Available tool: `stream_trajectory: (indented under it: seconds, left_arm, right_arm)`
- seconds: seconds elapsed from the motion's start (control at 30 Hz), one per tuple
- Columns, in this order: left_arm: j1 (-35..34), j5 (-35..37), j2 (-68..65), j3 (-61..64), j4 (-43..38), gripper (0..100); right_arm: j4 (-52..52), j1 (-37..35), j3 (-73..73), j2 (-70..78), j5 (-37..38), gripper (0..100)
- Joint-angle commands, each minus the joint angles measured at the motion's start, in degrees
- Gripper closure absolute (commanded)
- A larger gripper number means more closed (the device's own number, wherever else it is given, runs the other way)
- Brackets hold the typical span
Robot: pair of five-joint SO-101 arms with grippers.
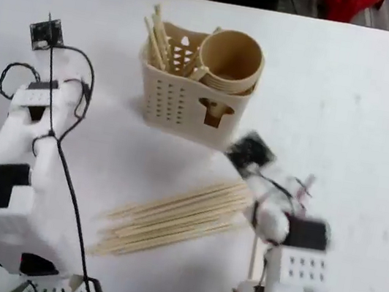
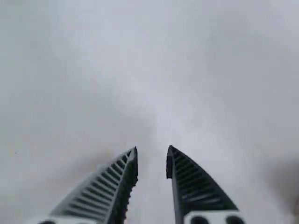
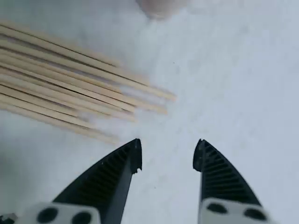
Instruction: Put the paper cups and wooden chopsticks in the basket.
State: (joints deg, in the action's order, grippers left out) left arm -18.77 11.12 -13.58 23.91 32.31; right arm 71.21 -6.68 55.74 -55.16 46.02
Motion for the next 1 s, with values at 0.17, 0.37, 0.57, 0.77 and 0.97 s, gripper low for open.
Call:
stream_trajectory:
  seconds: [0.17, 0.37, 0.57, 0.77, 0.97]
  left_arm:
    - [-1.27, 0.53, -1.36, -3.96, -0.7, 88]
    - [-1.89, -0.26, -1.36, -4.4, -1.14, 88]
    - [-2.15, -3.69, -1.36, -4.66, -1.14, 88]
    - [-2.07, -3.78, -1.36, -4.57, -1.14, 88]
    - [-1.89, -3.78, -1.36, -4.57, -1.14, 88]
  right_arm:
    - [-0.4, -24.22, -13.98, 21.67, 0.97, 85.2]
    - [1.27, -30.11, -19.78, 34.86, 8.0, 80.0]
    - [-3.74, -29.67, -21.71, 43.3, 14.59, 76.4]
    - [-11.03, -29.41, -21.45, 46.46, 20.04, 76.5]
    - [-13.93, -29.67, -21.36, 50.77, 20.4, 76.6]
